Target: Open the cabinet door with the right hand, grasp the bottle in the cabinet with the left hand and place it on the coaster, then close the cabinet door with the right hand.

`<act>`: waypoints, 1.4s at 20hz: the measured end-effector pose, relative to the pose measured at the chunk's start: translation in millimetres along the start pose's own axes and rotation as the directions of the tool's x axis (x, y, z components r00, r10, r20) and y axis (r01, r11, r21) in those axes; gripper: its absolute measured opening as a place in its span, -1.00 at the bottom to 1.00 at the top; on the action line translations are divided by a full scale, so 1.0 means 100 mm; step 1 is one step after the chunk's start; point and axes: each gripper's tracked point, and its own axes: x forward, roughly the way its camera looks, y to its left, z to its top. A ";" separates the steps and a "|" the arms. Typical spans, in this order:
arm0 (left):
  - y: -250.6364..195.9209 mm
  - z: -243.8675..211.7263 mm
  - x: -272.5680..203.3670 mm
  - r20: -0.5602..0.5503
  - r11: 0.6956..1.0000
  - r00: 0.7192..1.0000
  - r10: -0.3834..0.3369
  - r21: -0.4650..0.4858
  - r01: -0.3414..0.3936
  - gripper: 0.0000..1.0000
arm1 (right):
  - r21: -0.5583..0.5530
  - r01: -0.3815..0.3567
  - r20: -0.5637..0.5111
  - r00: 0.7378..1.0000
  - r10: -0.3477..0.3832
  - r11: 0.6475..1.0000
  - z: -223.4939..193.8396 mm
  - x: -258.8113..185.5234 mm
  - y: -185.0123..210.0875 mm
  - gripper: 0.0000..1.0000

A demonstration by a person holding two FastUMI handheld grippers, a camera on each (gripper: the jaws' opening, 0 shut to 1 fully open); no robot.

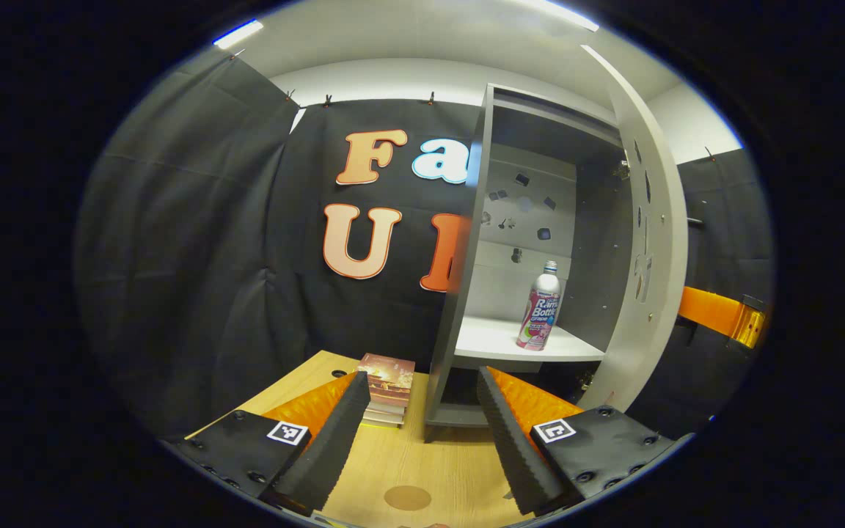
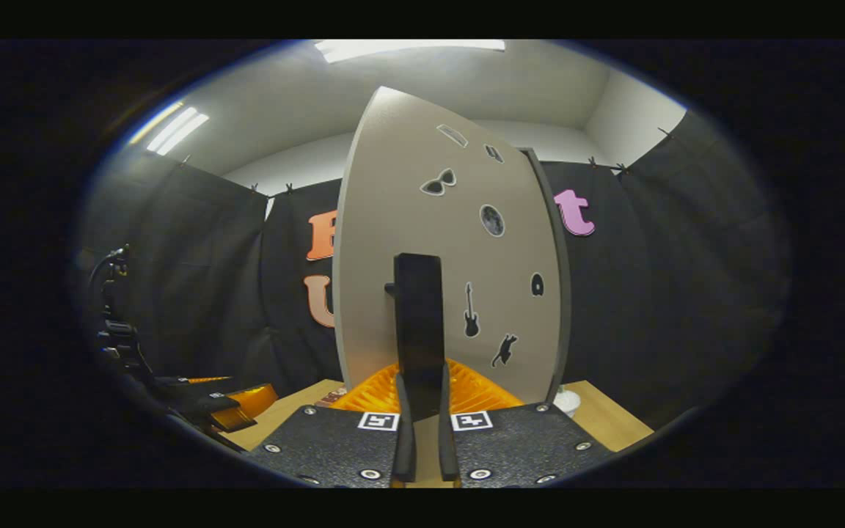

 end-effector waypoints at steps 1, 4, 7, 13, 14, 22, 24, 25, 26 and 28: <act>-0.05 -0.01 -0.05 0.000 1.000 1.000 0.005 0.000 -0.005 0.92 | -0.001 0.014 -0.003 1.000 -0.014 1.000 0.01 -0.07 -0.12 -0.77; -0.18 0.01 -0.07 0.000 1.000 1.000 0.002 0.027 -0.002 0.96 | -0.018 0.091 0.004 0.996 -0.091 0.996 0.05 -0.23 -0.49 -0.72; -0.37 0.11 -0.01 0.020 0.998 0.999 -0.037 0.058 0.036 0.92 | -0.045 0.185 0.024 0.983 -0.185 0.982 0.14 -0.38 -0.97 -0.96; -0.73 0.05 0.07 0.015 0.990 0.993 -0.117 0.078 0.116 0.92 | -0.067 0.245 0.042 0.969 -0.242 0.967 0.20 -0.64 -1.78 -0.96; -0.77 0.05 0.09 0.011 0.989 0.992 -0.124 0.081 0.123 0.89 | -0.043 0.228 0.041 0.973 -0.227 0.973 0.19 -0.64 -1.82 -0.98; -1.14 -0.01 0.15 -0.008 0.976 0.980 -0.199 0.088 0.199 0.96 | -0.065 0.186 0.061 0.981 -0.182 0.980 0.27 -0.74 -1.97 -0.90; -1.20 -0.02 0.14 -0.005 0.972 0.977 -0.214 0.094 0.214 0.92 | -0.061 0.220 0.055 0.975 -0.217 0.974 0.28 -0.81 -1.99 -0.84; -1.25 -0.01 0.14 -0.005 0.970 0.974 -0.225 0.096 0.224 0.92 | -0.057 0.236 0.055 0.971 -0.233 0.970 0.29 -0.84 -1.99 -0.84; -1.28 -0.01 0.12 -0.005 0.967 0.972 -0.236 0.099 0.235 0.92 | -0.051 0.239 0.056 0.970 -0.236 0.970 0.30 -0.89 -1.96 -0.70; -1.29 0.02 0.07 0.004 0.965 0.970 -0.244 0.102 0.243 0.96 | -0.053 0.240 0.066 0.970 -0.236 0.969 0.33 -0.99 -1.88 -0.36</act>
